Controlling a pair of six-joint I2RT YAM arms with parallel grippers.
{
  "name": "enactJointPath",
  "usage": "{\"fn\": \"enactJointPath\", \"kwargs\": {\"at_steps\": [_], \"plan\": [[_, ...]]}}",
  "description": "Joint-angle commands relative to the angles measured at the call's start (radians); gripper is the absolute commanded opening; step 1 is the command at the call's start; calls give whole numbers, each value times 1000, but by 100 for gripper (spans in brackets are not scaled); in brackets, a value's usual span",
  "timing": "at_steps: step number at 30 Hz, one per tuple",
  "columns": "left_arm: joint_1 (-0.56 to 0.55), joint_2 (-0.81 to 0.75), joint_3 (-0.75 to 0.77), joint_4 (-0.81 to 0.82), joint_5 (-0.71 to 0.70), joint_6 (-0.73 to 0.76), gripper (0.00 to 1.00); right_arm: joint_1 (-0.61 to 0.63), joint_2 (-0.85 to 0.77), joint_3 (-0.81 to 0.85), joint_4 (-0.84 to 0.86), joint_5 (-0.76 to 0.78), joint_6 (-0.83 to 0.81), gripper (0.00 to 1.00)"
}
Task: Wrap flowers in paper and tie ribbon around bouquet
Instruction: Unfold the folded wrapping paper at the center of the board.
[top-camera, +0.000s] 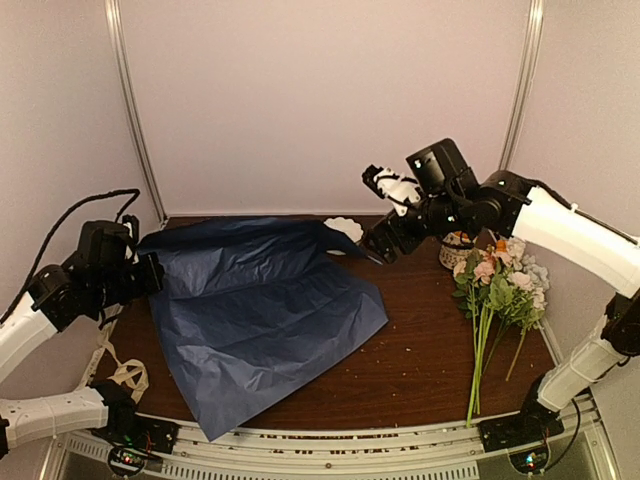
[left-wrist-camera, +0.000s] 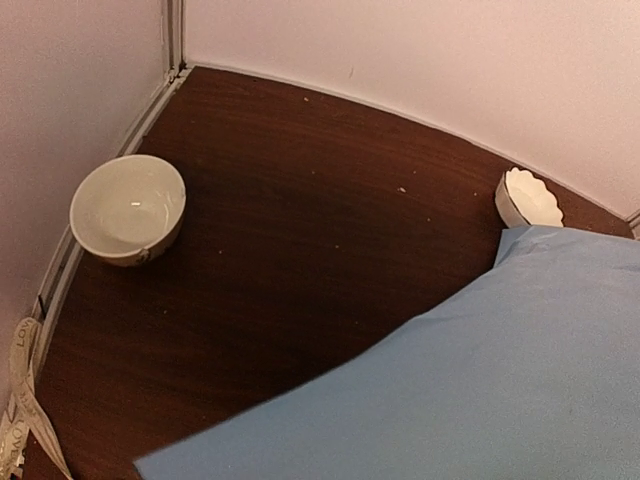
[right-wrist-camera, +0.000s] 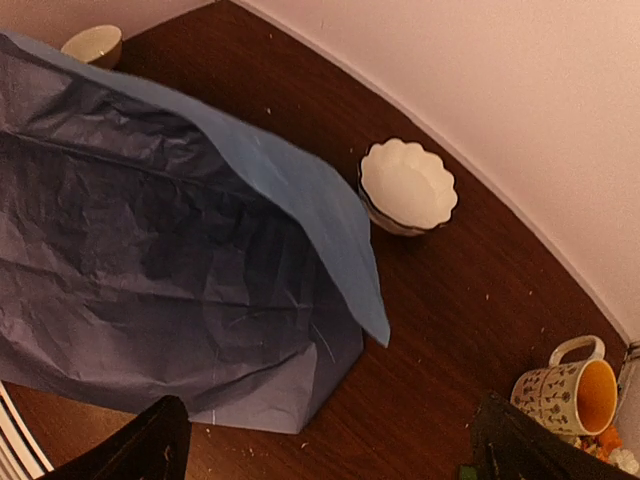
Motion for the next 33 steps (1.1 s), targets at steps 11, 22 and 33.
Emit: {"fn": "enactJointPath", "kwargs": {"at_steps": [11, 22, 33], "plan": [[37, -45, -30, -16, 100, -52, 0, -143, 136, -253, 75, -146, 111, 100], [40, -57, -90, -1, 130, -106, 0, -207, 404, -195, 101, -239, 191, 100], [89, -52, -86, -39, 129, -79, 0, -286, 455, -206, 146, -321, 180, 100]]}}
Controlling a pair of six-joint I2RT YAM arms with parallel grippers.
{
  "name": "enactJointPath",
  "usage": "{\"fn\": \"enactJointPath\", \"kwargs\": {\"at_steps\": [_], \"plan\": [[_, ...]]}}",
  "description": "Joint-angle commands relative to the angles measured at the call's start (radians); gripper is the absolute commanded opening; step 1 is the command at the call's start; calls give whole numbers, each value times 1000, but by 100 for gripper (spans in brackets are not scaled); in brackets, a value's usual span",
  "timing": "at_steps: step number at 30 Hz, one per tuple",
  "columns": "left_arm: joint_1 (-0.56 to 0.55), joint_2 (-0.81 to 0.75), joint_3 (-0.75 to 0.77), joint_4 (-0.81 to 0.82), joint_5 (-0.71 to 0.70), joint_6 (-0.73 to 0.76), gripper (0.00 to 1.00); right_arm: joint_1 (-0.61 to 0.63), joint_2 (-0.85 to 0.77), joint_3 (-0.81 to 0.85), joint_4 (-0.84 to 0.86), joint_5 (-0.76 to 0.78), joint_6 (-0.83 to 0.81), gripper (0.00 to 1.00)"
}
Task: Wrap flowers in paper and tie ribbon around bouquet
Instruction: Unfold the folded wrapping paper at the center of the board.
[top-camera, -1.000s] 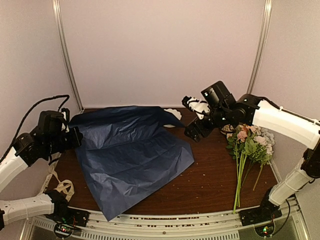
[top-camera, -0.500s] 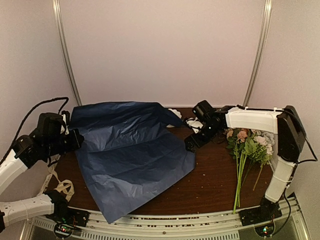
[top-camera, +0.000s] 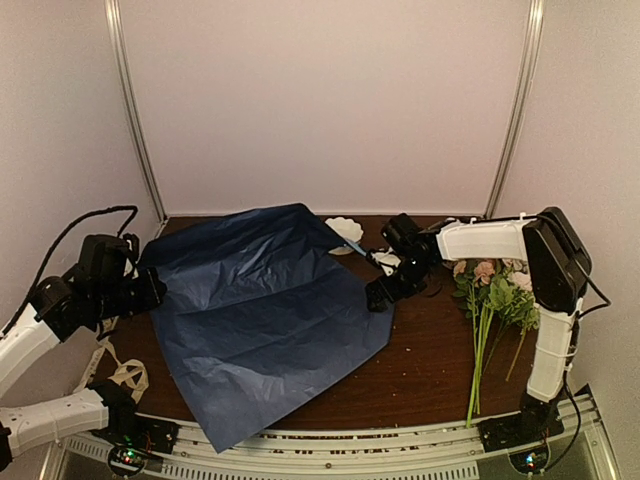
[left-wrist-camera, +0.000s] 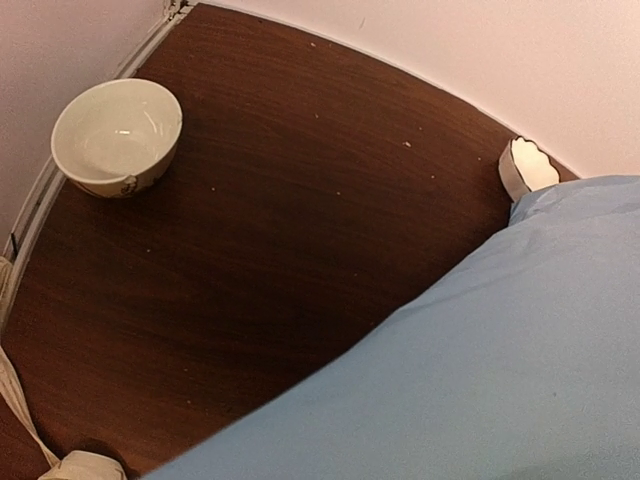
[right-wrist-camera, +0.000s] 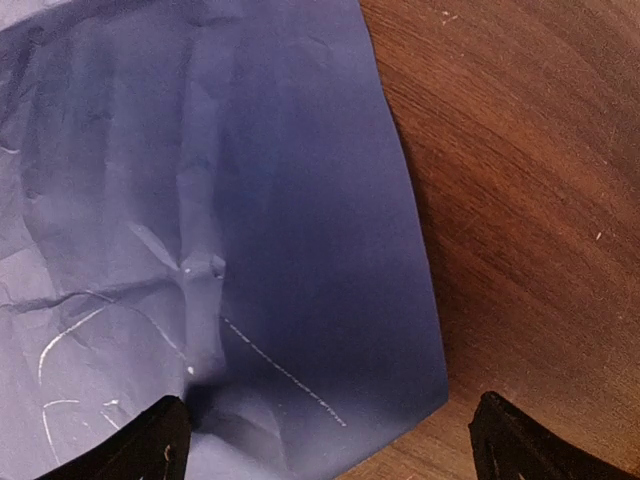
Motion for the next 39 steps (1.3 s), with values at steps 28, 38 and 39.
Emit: {"fn": "enactJointPath", "kwargs": {"at_steps": [28, 38, 39], "plan": [[49, 15, -36, 14, 17, 34, 0, -107, 15, -143, 180, -681, 174, 29], [49, -48, -81, -51, -12, -5, 0, -16, -57, -280, 321, -684, 282, 5], [48, -48, -88, -53, -9, -10, 0, -6, -56, -277, 313, -681, 283, 1]]}}
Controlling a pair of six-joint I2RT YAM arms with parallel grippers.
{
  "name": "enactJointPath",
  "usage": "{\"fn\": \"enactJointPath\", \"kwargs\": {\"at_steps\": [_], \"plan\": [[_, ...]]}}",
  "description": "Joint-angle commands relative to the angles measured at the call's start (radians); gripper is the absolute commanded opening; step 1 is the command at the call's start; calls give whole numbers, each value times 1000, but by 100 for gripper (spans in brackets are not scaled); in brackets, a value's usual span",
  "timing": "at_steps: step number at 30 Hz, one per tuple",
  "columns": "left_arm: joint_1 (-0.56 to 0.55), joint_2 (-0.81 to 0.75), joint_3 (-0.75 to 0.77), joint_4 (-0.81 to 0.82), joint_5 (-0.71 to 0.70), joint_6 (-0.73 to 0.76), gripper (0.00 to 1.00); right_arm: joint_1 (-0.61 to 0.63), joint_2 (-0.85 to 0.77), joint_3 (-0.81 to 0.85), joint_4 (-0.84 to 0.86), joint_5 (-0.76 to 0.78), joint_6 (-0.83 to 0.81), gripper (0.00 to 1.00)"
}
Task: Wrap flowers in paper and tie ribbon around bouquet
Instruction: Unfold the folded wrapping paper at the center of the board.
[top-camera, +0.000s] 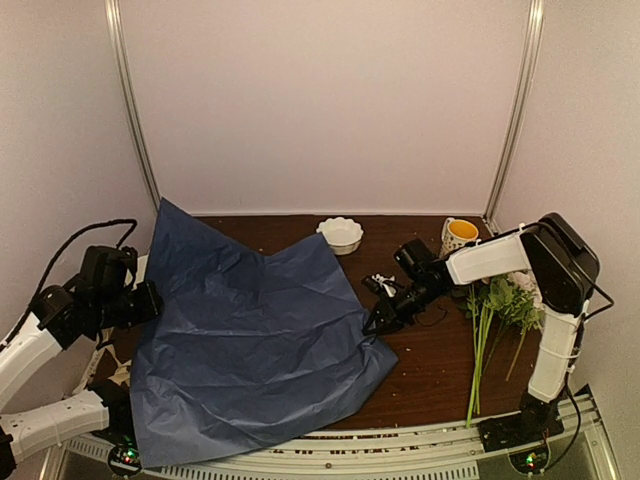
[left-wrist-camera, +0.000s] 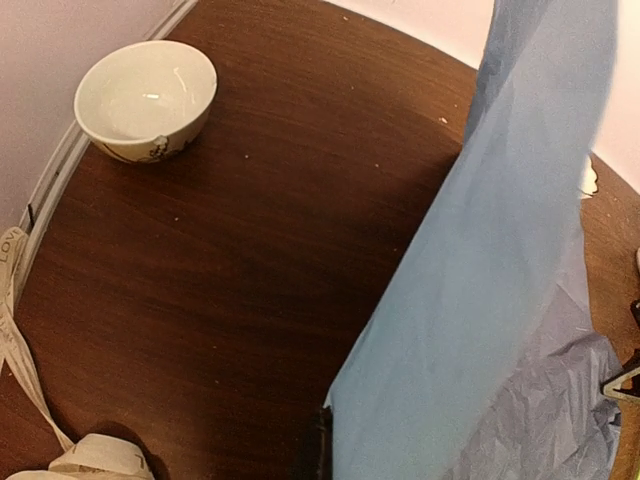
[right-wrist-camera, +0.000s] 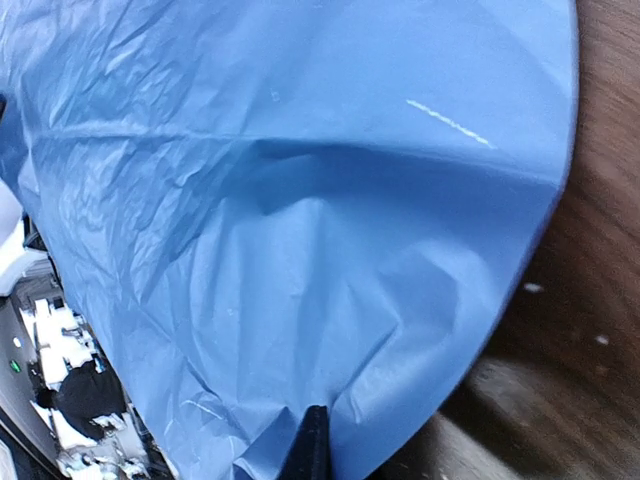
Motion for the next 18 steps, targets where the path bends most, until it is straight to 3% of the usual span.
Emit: {"fn": "enactJointPath", "kwargs": {"at_steps": [1, 10, 18], "plan": [[7, -13, -30, -13, -14, -21, 0, 36, -20, 4, 32, 6, 30, 0], [8, 74, -11, 31, -29, 64, 0, 97, -265, -242, 40, 150, 90, 0], [7, 325, 85, 186, 57, 177, 0, 151, -588, -490, 8, 291, 229, 0]]}}
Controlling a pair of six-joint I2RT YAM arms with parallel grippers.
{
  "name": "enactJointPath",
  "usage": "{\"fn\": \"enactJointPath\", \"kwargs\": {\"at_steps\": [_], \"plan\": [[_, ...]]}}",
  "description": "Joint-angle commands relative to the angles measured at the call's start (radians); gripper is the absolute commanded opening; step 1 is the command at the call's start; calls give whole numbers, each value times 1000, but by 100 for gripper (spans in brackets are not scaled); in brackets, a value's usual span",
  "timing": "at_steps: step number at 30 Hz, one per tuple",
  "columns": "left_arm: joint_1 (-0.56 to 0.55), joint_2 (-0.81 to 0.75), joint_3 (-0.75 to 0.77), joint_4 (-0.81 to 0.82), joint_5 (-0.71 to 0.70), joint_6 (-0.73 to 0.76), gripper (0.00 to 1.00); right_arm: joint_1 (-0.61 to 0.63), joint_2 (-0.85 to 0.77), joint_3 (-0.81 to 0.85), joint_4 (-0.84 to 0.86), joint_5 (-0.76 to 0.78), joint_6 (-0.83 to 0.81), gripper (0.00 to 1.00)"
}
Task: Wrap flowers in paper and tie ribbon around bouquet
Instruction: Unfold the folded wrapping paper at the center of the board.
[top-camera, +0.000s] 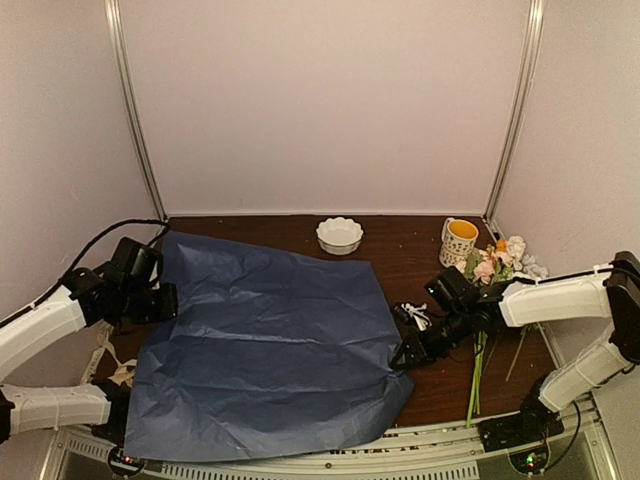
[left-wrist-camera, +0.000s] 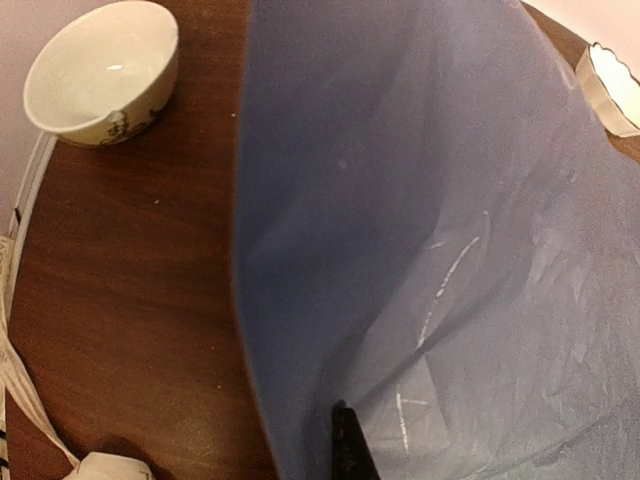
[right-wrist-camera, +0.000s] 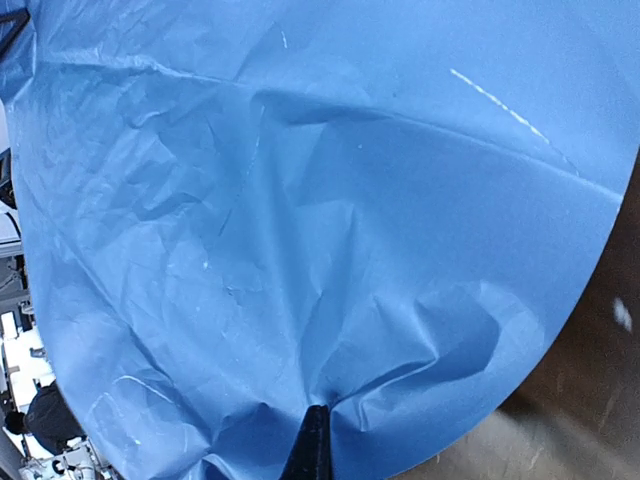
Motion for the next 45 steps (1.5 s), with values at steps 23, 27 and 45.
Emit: {"fn": "enactJointPath", "kwargs": {"at_steps": [23, 27, 45], "plan": [[85, 931, 577, 162, 71, 354, 0, 139, -174, -88, 52, 310, 244, 0], [87, 986, 647, 137, 50, 375, 5, 169, -164, -89, 63, 315, 270, 1], [108, 973, 764, 95, -51, 469, 75, 125, -274, 117, -269, 709, 158, 54]]}}
